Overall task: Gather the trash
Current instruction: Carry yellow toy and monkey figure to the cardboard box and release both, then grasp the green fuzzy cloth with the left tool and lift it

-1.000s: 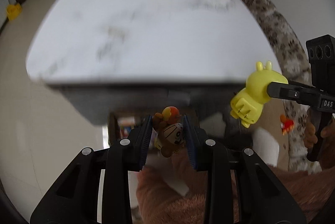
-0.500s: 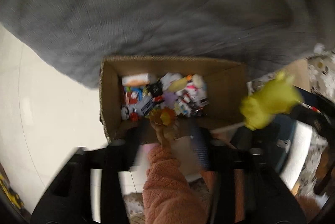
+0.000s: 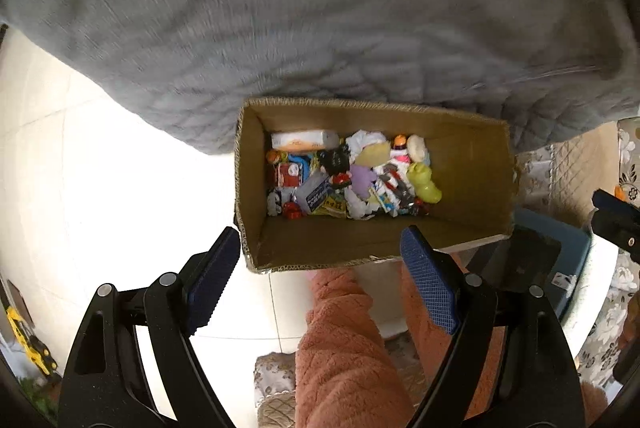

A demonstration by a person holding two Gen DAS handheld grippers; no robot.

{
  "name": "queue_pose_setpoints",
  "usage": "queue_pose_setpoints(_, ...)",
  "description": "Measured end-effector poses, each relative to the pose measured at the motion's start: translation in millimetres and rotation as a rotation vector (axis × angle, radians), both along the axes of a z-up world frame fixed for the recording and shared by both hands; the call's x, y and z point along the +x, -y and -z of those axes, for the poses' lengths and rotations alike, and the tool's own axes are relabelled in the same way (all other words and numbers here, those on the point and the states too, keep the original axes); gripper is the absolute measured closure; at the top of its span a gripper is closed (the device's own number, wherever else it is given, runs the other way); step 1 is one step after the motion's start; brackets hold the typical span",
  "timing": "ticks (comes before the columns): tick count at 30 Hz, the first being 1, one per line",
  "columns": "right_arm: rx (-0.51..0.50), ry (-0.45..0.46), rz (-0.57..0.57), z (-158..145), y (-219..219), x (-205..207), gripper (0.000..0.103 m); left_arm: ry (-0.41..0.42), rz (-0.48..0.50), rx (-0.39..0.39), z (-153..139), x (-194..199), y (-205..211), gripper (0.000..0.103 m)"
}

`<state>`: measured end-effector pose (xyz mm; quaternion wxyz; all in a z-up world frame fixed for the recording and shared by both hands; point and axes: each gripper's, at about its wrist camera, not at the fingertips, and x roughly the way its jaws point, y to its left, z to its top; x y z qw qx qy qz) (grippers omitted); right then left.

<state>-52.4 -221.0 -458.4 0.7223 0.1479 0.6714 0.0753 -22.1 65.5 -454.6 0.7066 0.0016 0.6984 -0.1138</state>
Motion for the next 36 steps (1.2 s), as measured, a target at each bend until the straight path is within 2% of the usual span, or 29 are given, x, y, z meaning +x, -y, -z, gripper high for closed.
queue_pose_setpoints(2, 0.026, 0.025, -0.024, -21.3, -2.8, 2.9, 0.01, 0.027, 0.005, -0.004, -23.5, 0.7, 2.9, 0.023)
queue_pose_setpoints(7, 0.072, 0.151, -0.108, -104.7, -9.5, 9.1, 0.008, 0.132, -0.046, -0.018, -118.3, -5.6, 6.7, 0.023)
queue_pose_setpoints(9, 0.078, 0.228, -0.115, -141.7, -4.4, 12.2, 0.007, 0.191, -0.054, -0.009, -150.8, -2.9, 9.3, 0.023)
queue_pose_setpoints(12, 0.04, 0.315, -0.085, -178.1, 8.9, 19.1, 0.006, 0.29, -0.07, 0.003, -198.1, 9.2, 14.8, 0.022)
queue_pose_setpoints(15, 0.029, 0.384, -0.02, -207.1, 34.8, 31.8, 0.006, 0.355, -0.108, -0.003, -229.7, 39.4, 23.7, 0.022)
queue_pose_setpoints(18, 0.037, 0.417, 0.013, -219.6, 55.2, 40.9, 0.006, 0.423, -0.14, -0.018, -253.6, 85.4, 40.6, 0.022)
queue_pose_setpoints(20, 0.048, 0.419, 0.033, -222.8, 67.1, 48.2, 0.006, 0.478, -0.148, -0.02, -266.4, 125.3, 59.4, 0.022)
queue_pose_setpoints(23, 0.082, 0.411, 0.052, -220.2, 82.6, 56.2, 0.006, 0.525, -0.158, 0.004, -270.1, 182.6, 84.5, 0.022)
queue_pose_setpoints(26, 0.11, 0.401, 0.038, -219.2, 99.9, 64.7, 0.006, 0.569, -0.193, 0.003, -273.9, 259.8, 111.0, 0.022)
queue_pose_setpoints(28, 0.112, 0.39, 0.017, -216.2, 106.9, 68.9, 0.006, 0.567, -0.234, -0.035, -273.1, 301.9, 124.9, 0.022)
queue_pose_setpoints(31, 0.131, 0.366, 0.004, -209.9, 125.5, 77.2, 0.006, 0.582, -0.285, -0.051, -281.3, 358.7, 140.5, 0.022)
queue_pose_setpoints(33, 0.139, 0.356, 0.01, -207.3, 134.9, 84.1, 0.006, 0.549, -0.301, -0.033, -276.2, 399.8, 154.7, 0.022)
queue_pose_setpoints(34, 0.143, 0.351, 0.014, -206.1, 142.0, 87.9, 0.006, 0.503, -0.3, -0.006, -268.0, 416.3, 160.1, 0.022)
queue_pose_setpoints(35, 0.145, 0.347, 0.016, -205.2, 148.5, 91.6, 0.006, 0.429, -0.305, 0.053, -254.8, 438.8, 165.7, 0.022)
queue_pose_setpoints(36, 0.147, 0.346, 0.018, -205.1, 156.0, 95.6, 0.006, 0.406, -0.314, 0.041, -247.8, 448.1, 166.6, 0.022)
